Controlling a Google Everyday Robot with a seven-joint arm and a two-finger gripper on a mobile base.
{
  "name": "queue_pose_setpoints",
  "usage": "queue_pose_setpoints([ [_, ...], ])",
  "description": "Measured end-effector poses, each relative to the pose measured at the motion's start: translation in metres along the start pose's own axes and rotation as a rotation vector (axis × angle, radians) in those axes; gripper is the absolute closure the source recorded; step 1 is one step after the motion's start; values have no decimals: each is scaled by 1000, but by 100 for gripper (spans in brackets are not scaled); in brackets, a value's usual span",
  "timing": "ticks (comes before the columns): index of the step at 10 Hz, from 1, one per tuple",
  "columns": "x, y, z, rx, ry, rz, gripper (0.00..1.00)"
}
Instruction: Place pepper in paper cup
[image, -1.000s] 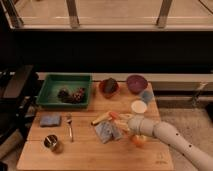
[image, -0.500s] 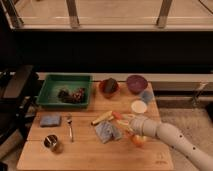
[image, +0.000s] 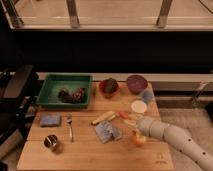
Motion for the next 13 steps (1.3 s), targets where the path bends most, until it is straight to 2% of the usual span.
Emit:
queue_pose_setpoints([
  [2, 1, -8, -14, 38, -7, 10, 100],
  [5, -2, -16, -23, 70, -19, 14, 100],
  [9, -21, -31, -37, 104, -39, 7, 100],
  [13, -38, -63, -49, 138, -31, 14, 100],
])
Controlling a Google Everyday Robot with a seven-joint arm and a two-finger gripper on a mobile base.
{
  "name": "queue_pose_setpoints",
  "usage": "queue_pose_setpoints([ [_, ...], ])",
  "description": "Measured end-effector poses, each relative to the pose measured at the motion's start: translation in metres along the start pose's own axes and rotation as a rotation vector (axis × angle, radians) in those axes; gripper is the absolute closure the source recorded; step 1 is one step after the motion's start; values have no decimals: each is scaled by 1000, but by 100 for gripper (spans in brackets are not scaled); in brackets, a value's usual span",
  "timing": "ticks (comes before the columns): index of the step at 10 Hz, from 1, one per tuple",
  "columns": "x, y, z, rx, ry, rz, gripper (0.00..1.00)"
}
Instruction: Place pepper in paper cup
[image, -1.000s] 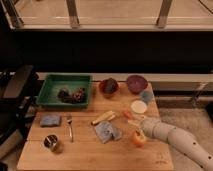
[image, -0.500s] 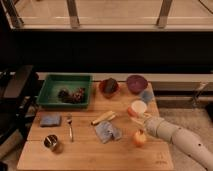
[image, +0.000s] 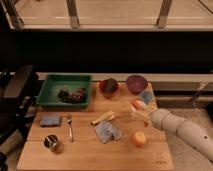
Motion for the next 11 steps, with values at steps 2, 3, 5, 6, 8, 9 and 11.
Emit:
queue_pose_setpoints([
  [2, -1, -15, -5, 18, 2, 13, 100],
  [3, 0, -21, -8, 28, 2, 24, 100],
  [5, 3, -32, -16, 44, 4, 42, 98],
  [6, 3, -33, -16, 43, 4, 45, 90],
  [8, 2, -34, -14, 37, 5, 47, 70],
  [9, 0, -32, -11, 28, 6, 41, 61],
  [11, -8, -25, 1, 2, 8, 23, 48],
])
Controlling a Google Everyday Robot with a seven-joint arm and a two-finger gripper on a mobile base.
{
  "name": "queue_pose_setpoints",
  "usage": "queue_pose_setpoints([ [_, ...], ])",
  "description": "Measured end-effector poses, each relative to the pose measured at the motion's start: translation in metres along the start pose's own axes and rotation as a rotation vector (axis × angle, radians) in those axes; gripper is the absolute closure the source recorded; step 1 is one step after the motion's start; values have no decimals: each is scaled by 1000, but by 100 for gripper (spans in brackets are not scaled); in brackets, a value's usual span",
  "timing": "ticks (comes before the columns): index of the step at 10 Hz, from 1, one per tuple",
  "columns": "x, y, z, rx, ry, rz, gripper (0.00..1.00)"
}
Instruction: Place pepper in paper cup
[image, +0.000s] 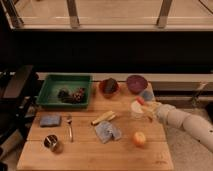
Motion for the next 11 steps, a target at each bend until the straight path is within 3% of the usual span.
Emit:
queue_pose_setpoints([
  [4, -9, 3, 21, -37, 9, -14, 47],
  [7, -1, -13, 18, -17, -11, 15, 47],
  [11, -2, -11, 12, -7, -48, 14, 47],
])
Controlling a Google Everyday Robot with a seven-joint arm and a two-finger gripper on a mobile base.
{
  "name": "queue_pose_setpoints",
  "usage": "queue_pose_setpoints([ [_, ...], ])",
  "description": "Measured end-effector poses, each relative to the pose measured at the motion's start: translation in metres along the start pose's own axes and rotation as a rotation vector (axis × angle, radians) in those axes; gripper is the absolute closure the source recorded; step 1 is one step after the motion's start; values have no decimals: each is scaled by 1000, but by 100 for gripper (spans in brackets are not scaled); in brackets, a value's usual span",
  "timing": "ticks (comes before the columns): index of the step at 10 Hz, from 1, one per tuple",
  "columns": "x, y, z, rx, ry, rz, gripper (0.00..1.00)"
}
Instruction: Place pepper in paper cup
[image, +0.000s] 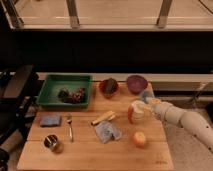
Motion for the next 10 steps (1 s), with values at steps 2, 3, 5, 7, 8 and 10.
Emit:
queue_pose_setpoints([
  [2, -1, 3, -16, 19, -24, -1, 44],
  [3, -2, 4, -18, 22, -30, -1, 44],
  [5, -2, 5, -17, 19, -30, -2, 44],
  [7, -2, 5, -17, 20, -30, -2, 44],
  [8, -2, 5, -17, 19, -30, -2, 44],
  [10, -2, 5, -17, 20, -30, -2, 44],
])
